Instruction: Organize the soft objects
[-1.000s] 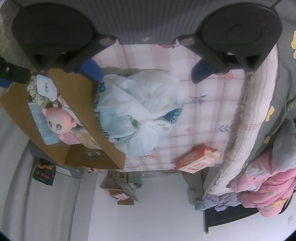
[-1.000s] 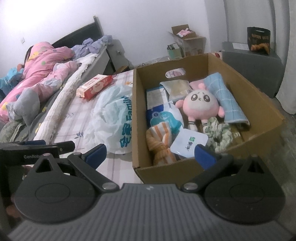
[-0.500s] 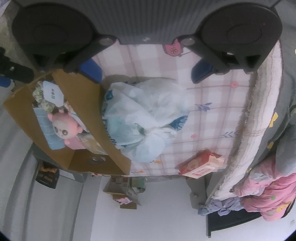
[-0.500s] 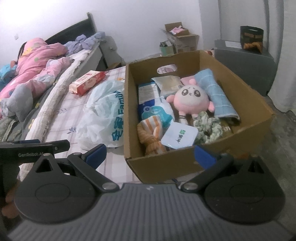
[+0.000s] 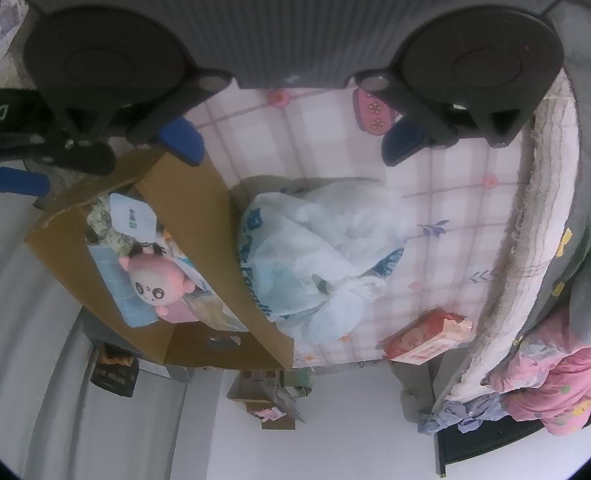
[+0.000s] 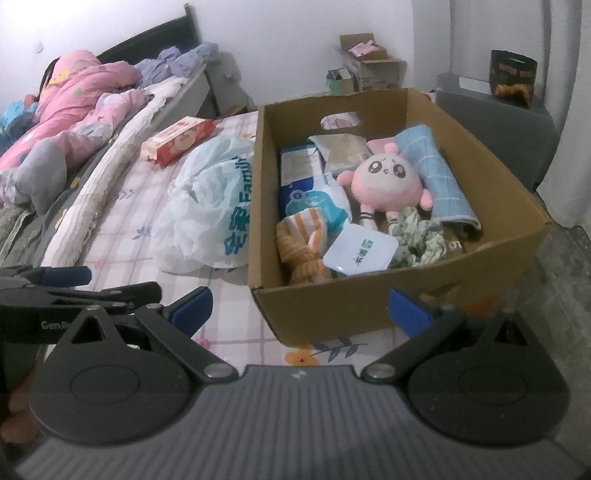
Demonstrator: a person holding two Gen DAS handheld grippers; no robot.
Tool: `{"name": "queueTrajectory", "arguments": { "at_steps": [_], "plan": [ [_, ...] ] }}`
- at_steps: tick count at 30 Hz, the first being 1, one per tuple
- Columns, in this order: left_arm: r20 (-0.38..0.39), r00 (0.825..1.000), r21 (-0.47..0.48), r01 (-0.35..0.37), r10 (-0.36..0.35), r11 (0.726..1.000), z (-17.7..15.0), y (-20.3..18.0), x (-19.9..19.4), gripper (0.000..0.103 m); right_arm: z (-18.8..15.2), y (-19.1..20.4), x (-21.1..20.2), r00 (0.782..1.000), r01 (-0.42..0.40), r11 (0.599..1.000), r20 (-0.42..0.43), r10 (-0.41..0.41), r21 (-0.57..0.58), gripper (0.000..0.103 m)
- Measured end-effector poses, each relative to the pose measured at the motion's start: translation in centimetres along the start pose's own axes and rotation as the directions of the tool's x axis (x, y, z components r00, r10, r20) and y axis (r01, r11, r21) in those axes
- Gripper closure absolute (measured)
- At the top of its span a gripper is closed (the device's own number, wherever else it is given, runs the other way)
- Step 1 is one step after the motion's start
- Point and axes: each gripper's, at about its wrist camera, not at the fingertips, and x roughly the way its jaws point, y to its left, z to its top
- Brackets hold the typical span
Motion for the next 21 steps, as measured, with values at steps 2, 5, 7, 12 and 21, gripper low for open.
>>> {"name": "queueTrajectory", "arguments": {
  "at_steps": [2,5,7,12,21],
  "plan": [
    [-0.004,1.000,0.005,0.001,-0.001,1.000,0.0,-0.2,0.0,0.000,-0.1,0.0,0.2,1.000,-0.003,1.000,-0.005,0.003,0.001,0.001],
    [-0.009,1.000,0.006,0.006,-0.006,1.000,0.0,-0.5,0.1,0.000,-0.2,-0.3,0.5,1.000,-0.001,1.000,-0.012,0.001,0.008,0.001],
    [-0.010,1.000,0.004,0.010,-0.010,1.000,0.0,-0.6,0.1,0.001,-0.2,-0.5,0.7,1.000,0.004,1.000,-0.018,-0.004,0.012,0.001],
    [-0.011,1.000,-0.006,0.010,-0.011,1.000,0.1,-0.6,0.1,0.001,-0.4,-0.9,1.1,1.000,0.012,1.000,-0.028,-0.011,0.021,0.001],
    [-0.014,1.000,-0.023,0.006,-0.006,1.000,0.2,-0.3,0.3,0.001,-0.1,-1.0,1.5,0.999,0.012,1.000,-0.034,-0.011,0.018,0.001]
  ]
}}
